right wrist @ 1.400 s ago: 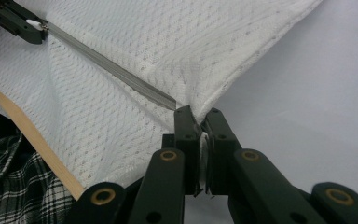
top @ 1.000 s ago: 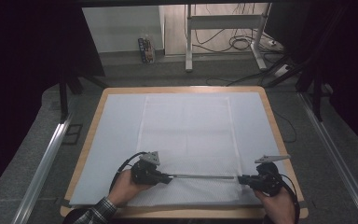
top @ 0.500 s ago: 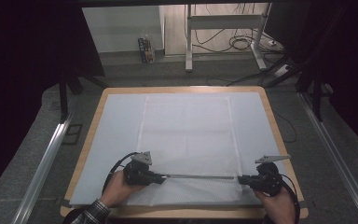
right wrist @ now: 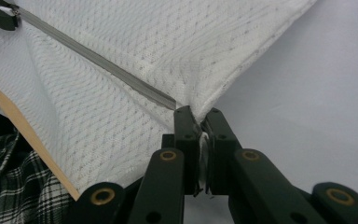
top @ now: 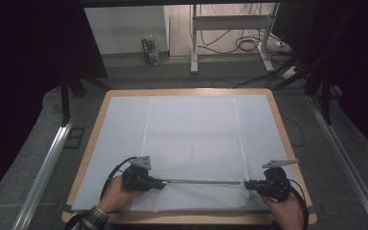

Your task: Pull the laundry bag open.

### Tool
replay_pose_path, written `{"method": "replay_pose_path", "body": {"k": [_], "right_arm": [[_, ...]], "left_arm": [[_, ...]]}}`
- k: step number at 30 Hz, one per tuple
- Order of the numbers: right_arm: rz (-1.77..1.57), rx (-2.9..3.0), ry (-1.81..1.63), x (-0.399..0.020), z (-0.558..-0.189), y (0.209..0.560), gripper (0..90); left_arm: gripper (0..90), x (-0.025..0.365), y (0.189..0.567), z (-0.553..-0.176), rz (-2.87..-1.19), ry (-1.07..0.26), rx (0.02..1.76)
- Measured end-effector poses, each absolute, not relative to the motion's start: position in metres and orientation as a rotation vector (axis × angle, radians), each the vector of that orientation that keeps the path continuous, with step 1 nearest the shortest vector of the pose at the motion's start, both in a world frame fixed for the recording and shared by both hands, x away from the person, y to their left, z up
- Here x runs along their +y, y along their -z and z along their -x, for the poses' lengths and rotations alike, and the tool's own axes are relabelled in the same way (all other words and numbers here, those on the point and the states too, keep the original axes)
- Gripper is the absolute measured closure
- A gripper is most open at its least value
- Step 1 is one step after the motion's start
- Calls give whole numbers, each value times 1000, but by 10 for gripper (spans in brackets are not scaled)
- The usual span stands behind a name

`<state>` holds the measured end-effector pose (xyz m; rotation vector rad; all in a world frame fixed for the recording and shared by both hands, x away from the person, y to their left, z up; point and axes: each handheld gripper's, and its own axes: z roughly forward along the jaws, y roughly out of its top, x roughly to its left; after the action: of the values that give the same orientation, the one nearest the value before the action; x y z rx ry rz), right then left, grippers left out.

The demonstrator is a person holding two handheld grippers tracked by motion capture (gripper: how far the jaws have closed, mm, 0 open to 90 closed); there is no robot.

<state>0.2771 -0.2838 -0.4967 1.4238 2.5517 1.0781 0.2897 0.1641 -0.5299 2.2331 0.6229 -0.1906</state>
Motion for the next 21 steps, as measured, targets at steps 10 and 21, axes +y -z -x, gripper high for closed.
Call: {"method": "replay_pose_path", "body": {"k": [10, 21], "right_arm": [[-1418, 2550, -1062, -282, -277, 498, 849], [-1423, 2547, -1048, -283, -277, 498, 849]], "left_arm": [[875, 171, 529, -287, -2253, 170, 634], [874, 189, 528, -285, -2246, 147, 662]]}}
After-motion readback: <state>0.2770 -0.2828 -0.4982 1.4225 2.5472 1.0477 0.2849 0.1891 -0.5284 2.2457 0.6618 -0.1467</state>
